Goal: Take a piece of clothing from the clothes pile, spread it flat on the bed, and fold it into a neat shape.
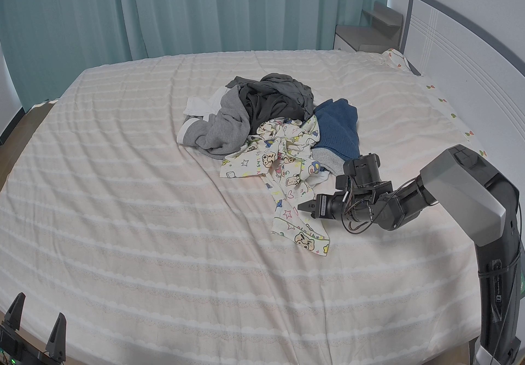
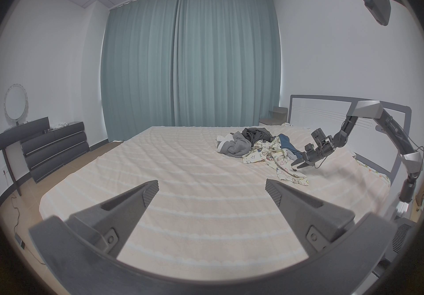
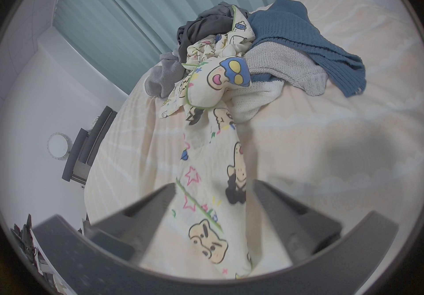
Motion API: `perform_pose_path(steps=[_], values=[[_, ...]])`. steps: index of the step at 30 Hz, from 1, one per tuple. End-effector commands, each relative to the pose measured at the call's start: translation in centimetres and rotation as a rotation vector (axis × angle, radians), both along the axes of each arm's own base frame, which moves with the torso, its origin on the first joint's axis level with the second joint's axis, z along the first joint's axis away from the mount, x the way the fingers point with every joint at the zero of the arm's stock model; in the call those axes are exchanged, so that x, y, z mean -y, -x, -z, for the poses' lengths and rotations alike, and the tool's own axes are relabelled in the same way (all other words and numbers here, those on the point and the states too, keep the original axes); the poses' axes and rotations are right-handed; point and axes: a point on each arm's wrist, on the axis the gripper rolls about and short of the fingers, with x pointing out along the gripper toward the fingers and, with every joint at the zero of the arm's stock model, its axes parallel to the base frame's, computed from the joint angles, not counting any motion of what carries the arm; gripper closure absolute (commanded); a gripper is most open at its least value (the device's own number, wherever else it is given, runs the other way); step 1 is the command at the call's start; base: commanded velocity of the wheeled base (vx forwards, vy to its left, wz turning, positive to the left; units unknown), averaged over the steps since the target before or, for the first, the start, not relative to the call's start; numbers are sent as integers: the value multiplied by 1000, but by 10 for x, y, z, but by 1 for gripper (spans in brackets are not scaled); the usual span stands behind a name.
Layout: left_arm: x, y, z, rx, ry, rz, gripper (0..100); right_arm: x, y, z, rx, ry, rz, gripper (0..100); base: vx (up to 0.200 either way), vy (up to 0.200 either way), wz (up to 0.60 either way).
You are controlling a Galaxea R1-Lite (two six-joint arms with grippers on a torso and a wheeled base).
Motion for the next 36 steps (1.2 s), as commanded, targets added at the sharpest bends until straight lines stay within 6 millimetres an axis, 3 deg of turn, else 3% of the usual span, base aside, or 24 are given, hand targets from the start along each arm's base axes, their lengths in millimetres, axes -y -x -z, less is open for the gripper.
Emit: perform_pose_path(steps=[1, 10, 12, 14, 18, 21, 23, 24, 26, 27, 28, 29, 33, 36], values=[[0, 0, 5, 0, 0, -2, 0, -5, -15, 17, 1, 2, 5, 0, 0, 0, 0], [0, 0, 5, 0, 0, 0, 0, -16, -35, 25, 31, 8, 30, 0, 0, 0, 0], [0, 0, 5, 0, 0, 0, 0, -24, -51, 10, 111, -12, 59, 0, 0, 0, 0], [0, 0, 5, 0, 0, 0, 0, -28, -60, 8, 141, -7, 87, 0, 0, 0, 0], [0, 0, 5, 0, 0, 0, 0, -38, -70, -4, 179, -46, 110, 0, 0, 0, 0], [0, 0, 5, 0, 0, 0, 0, -41, -69, 17, 117, -22, 126, 0, 0, 0, 0], [0, 0, 5, 0, 0, 0, 0, -42, -66, 49, 39, 35, 141, 0, 0, 0, 0], [0, 0, 5, 0, 1, 0, 0, -41, -65, 51, 35, 38, 142, 0, 0, 0, 0], [0, 0, 5, 0, 0, -2, 0, -39, -60, 89, -59, 115, 168, 0, 0, 0, 0], [0, 0, 5, 0, 0, -2, 0, -39, -60, 89, -59, 115, 168, 0, 0, 0, 0], [0, 0, 5, 0, 2, -2, 0, -38, -56, 101, -108, 147, 181, 0, 0, 0, 0], [0, 0, 5, 0, 0, 0, 0, -38, -54, 105, -120, 158, 186, 100, 0, 0, 0], [0, 0, 5, 0, 0, 0, 0, -38, -51, 119, -155, 170, 216, 100, 0, 0, 0], [0, 0, 5, 0, 0, 0, 0, -44, -48, 105, -172, 145, 233, 100, 0, 0, 0]])
